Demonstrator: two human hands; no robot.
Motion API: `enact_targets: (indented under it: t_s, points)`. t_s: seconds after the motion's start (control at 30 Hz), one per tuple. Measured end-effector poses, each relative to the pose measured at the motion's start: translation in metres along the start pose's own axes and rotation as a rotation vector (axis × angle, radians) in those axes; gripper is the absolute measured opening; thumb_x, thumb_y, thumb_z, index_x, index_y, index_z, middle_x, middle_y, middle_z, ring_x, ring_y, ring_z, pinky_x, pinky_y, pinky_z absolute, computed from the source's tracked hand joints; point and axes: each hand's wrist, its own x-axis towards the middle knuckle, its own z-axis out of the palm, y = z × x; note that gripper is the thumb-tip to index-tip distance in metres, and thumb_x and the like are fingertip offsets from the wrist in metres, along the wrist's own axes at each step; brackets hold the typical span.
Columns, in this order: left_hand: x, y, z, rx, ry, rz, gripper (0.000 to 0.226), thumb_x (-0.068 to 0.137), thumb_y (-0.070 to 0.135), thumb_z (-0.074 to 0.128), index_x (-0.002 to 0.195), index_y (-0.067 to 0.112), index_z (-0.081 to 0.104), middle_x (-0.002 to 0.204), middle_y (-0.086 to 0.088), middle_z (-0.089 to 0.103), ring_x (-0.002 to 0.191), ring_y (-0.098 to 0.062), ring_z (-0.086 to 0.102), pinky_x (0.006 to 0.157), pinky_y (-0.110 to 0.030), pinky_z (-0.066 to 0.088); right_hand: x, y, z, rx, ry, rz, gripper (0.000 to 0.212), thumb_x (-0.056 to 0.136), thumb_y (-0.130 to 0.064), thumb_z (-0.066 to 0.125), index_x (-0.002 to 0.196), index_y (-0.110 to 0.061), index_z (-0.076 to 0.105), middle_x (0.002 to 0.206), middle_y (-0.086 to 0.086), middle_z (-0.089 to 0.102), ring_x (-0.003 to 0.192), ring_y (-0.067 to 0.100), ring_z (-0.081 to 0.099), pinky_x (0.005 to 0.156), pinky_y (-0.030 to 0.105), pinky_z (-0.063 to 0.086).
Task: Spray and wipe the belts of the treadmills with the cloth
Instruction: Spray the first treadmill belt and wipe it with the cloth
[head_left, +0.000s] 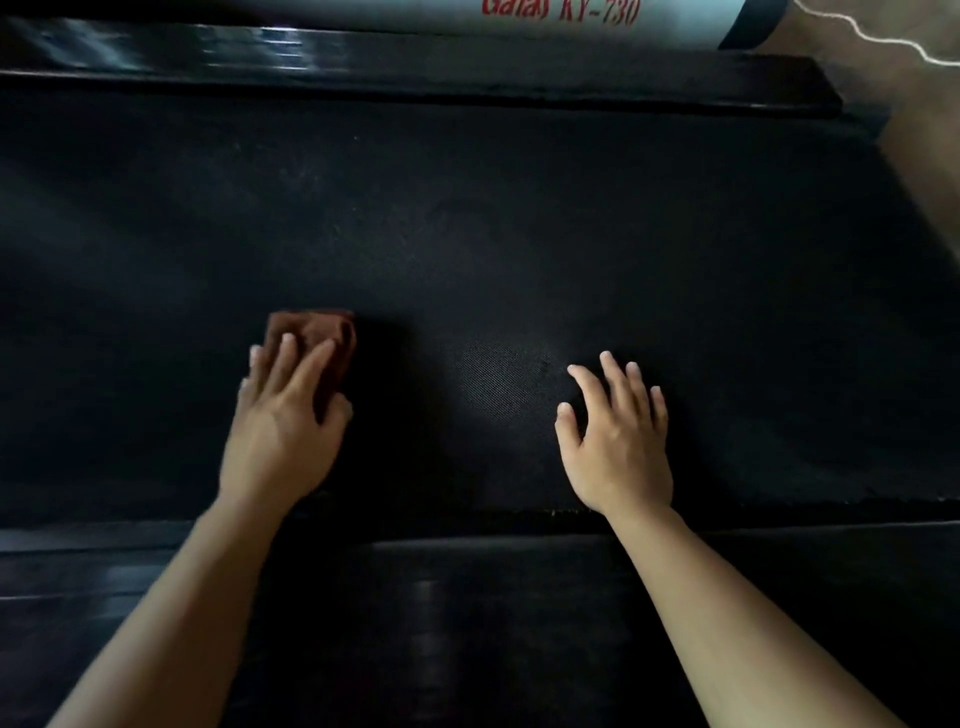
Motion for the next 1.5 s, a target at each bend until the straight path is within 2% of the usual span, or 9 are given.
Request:
enact_targets:
  t_s: [0.13, 0.27, 0.4, 0.53, 0.67, 0.83, 0.93, 1.23, 1.5]
  points:
    - [0.065, 0.022, 0.001, 0.003, -0.014, -0.012, 0.064, 0.096, 0.024, 0.054, 0.155, 0.022, 0.03, 0.166, -0.014, 0.016, 0.153, -0.038, 0.004, 0.124, -0.052, 0.011, 0.0, 0.0, -0.001, -0.014, -0.039, 0.008, 0.051, 0.098, -0.048, 0.034, 0.144, -0.03, 0.043, 0.161, 0.006, 0.028, 0.151, 0.029, 0.017, 0.122, 0.052, 0.012]
    - [0.095, 0.08, 0.025, 0.028, -0.054, 0.151, 0.065, 0.097, 0.025, 0.048, 0.157, 0.028, 0.024, 0.165, -0.018, 0.016, 0.153, -0.039, 0.007, 0.124, -0.051, 0.013, -0.001, -0.002, -0.003, -0.005, -0.056, 0.02, 0.051, 0.098, -0.047, 0.035, 0.146, -0.03, 0.041, 0.162, 0.005, 0.025, 0.152, 0.027, 0.013, 0.123, 0.05, 0.008]
    - [0.068, 0.133, 0.052, 0.001, -0.113, 0.347, 0.065, 0.096, 0.027, 0.047, 0.156, 0.042, 0.025, 0.167, -0.013, 0.014, 0.155, -0.032, 0.004, 0.124, -0.046, 0.011, -0.001, -0.002, -0.005, 0.004, -0.062, 0.022, 0.049, 0.098, -0.046, 0.038, 0.145, -0.032, 0.04, 0.162, 0.004, 0.025, 0.152, 0.026, 0.013, 0.123, 0.049, 0.008]
    - [0.005, 0.126, 0.055, -0.059, -0.14, 0.441, 0.061, 0.099, 0.028, 0.046, 0.154, 0.046, 0.027, 0.168, -0.006, 0.013, 0.156, -0.025, 0.002, 0.124, -0.041, 0.009, 0.0, -0.002, -0.005, -0.007, -0.065, 0.02, 0.05, 0.097, -0.047, 0.038, 0.145, -0.033, 0.039, 0.163, 0.002, 0.024, 0.152, 0.025, 0.013, 0.123, 0.048, 0.008]
    - [-0.039, 0.074, 0.037, -0.015, -0.127, 0.348, 0.059, 0.101, 0.036, 0.041, 0.154, 0.048, 0.021, 0.168, -0.001, 0.009, 0.155, -0.019, -0.004, 0.124, -0.04, 0.003, 0.0, -0.001, -0.001, -0.007, -0.04, 0.023, 0.049, 0.097, -0.047, 0.038, 0.144, -0.032, 0.042, 0.162, 0.003, 0.027, 0.151, 0.027, 0.016, 0.123, 0.049, 0.01]
    - [-0.036, 0.022, 0.007, 0.041, -0.074, 0.101, 0.061, 0.102, 0.036, 0.041, 0.159, 0.03, 0.021, 0.168, -0.007, 0.011, 0.155, -0.029, 0.0, 0.124, -0.047, 0.005, 0.0, -0.002, -0.003, 0.013, -0.019, 0.016, 0.048, 0.096, -0.046, 0.041, 0.141, -0.029, 0.047, 0.159, 0.006, 0.032, 0.15, 0.03, 0.021, 0.122, 0.052, 0.014]
    - [-0.007, 0.024, 0.002, 0.036, -0.061, 0.048, 0.066, 0.101, 0.031, 0.049, 0.16, 0.023, 0.019, 0.168, -0.01, 0.008, 0.155, -0.031, -0.002, 0.125, -0.046, 0.008, 0.0, -0.002, -0.005, 0.029, -0.051, 0.014, 0.048, 0.097, -0.046, 0.042, 0.143, -0.03, 0.045, 0.161, 0.006, 0.029, 0.151, 0.029, 0.018, 0.122, 0.052, 0.011]
    - [0.087, 0.149, 0.047, 0.001, -0.111, 0.09, 0.065, 0.094, 0.023, 0.046, 0.156, 0.02, 0.026, 0.166, -0.017, 0.014, 0.153, -0.039, 0.005, 0.125, -0.044, 0.009, 0.002, 0.034, -0.038, 0.11, -0.143, -0.005, 0.056, 0.1, -0.05, 0.038, 0.151, -0.027, 0.033, 0.164, 0.003, 0.021, 0.153, 0.024, 0.007, 0.124, 0.044, 0.007]
    - [0.002, 0.267, 0.111, -0.024, -0.204, 0.463, 0.064, 0.094, 0.026, 0.045, 0.155, 0.03, 0.03, 0.167, -0.007, 0.015, 0.155, -0.03, 0.005, 0.125, -0.042, 0.012, 0.002, 0.12, -0.057, -0.05, -0.131, 0.109, 0.057, 0.098, -0.048, 0.043, 0.15, -0.026, 0.037, 0.163, 0.007, 0.024, 0.151, 0.03, 0.014, 0.122, 0.049, 0.013]
